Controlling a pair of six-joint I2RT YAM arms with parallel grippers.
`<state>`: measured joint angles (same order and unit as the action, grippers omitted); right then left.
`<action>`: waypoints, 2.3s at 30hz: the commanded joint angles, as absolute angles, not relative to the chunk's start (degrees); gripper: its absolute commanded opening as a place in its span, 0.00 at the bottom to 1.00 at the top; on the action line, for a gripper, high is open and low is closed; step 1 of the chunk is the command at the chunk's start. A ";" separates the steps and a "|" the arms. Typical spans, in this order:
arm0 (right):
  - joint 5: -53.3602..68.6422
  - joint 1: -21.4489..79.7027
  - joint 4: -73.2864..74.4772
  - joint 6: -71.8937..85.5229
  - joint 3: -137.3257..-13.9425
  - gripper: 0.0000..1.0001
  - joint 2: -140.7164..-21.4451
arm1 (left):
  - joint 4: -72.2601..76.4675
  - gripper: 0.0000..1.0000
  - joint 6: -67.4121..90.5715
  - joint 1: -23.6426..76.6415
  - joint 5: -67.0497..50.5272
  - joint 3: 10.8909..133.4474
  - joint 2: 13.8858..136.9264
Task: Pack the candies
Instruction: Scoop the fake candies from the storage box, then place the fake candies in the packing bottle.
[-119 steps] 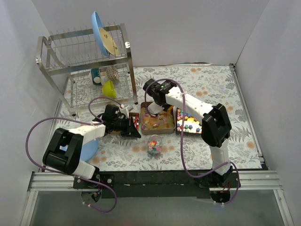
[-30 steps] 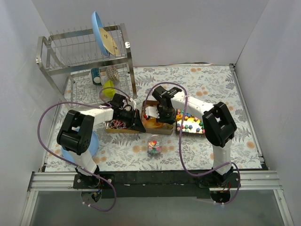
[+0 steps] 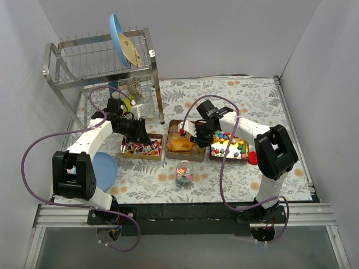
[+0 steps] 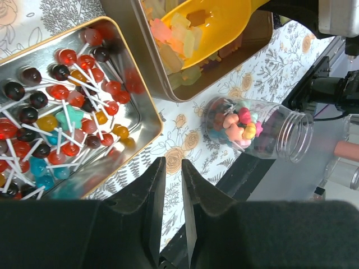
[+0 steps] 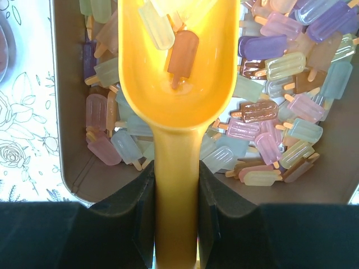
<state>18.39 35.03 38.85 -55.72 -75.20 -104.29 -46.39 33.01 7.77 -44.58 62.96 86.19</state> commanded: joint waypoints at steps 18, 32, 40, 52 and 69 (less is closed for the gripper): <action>35.15 24.61 28.13 -53.35 -65.75 0.01 -94.50 | -46.06 0.18 30.67 6.24 -43.07 62.32 86.31; 38.59 21.27 21.78 -48.76 -58.79 0.01 -81.04 | -44.39 0.23 30.15 4.14 -40.96 61.35 84.38; 37.97 21.18 42.79 -61.34 -66.88 0.01 -74.98 | -42.37 0.34 31.20 3.43 -42.36 56.43 80.34; 34.97 21.18 65.01 -72.07 -76.28 0.01 -74.71 | -40.52 0.36 37.70 2.64 -39.98 51.59 69.79; 16.53 32.25 71.37 -80.24 -78.40 0.01 -75.50 | -37.09 0.38 41.04 1.05 -40.34 51.33 70.93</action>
